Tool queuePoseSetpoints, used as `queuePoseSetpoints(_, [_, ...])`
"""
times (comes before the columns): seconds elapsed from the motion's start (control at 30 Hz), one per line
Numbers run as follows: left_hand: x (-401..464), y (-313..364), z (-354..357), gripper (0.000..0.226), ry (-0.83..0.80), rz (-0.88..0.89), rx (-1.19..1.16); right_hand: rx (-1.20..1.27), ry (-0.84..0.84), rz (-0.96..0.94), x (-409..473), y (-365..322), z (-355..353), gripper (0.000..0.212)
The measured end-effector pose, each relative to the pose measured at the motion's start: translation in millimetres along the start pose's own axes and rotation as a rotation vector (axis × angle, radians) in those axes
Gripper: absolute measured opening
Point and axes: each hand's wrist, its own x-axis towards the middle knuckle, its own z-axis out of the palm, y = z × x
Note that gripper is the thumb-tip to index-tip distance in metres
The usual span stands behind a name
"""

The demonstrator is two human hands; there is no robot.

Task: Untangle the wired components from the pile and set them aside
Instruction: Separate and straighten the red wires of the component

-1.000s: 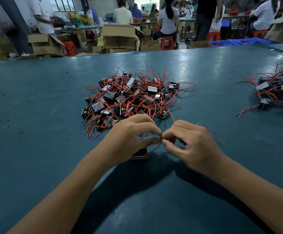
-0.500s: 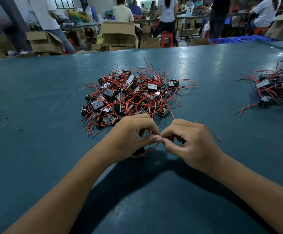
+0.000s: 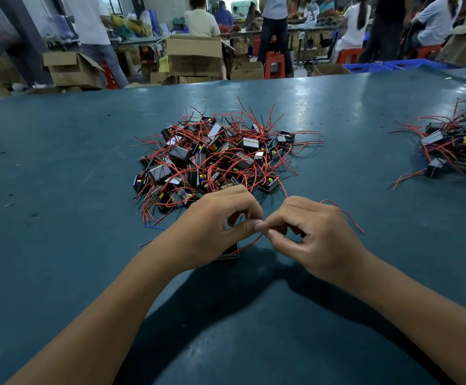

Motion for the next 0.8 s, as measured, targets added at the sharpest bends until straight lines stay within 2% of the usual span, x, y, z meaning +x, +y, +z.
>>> queuePoseSetpoints(0.13, [-1, 3, -1, 0.014, -0.042, -0.074, -0.055, 0.000, 0.010, 0.020, 0, -1, 0, 0.011])
queuePoseSetpoints(0.23, [-2, 5, -2, 0.019, -0.104, -0.237, -0.307, -0.006, 0.018, 0.028, 0, -2, 1, 0.008])
queuePoseSetpoints(0.4, [-1, 13, 6, 0.022, -0.113, -0.607, -0.759, -0.061, 0.043, -0.028, 0, -5, 0, 0.006])
queuePoseSetpoints(0.5, [2, 19, 12, 0.024, -0.088, -0.731, -0.876, -0.091, 0.055, -0.066, 0, -5, 2, 0.009])
queuePoseSetpoints(0.57, [1, 17, 13, 0.023, -0.002, -0.631, -0.705, -0.081, 0.067, -0.043, 0, -4, 2, 0.009])
queuePoseSetpoints(0.67, [0, 12, 4, 0.010, 0.107, -0.238, -0.240, -0.057, 0.060, 0.004, 0, 0, 1, 0.009])
queuePoseSetpoints(0.73, [-2, 8, -3, 0.012, 0.114, -0.037, -0.052, -0.046, 0.058, 0.021, -1, 0, 1, 0.008])
queuePoseSetpoints(0.8, [-2, 3, -4, 0.015, 0.090, 0.060, 0.039, -0.033, 0.057, 0.031, -1, 0, 1, 0.006])
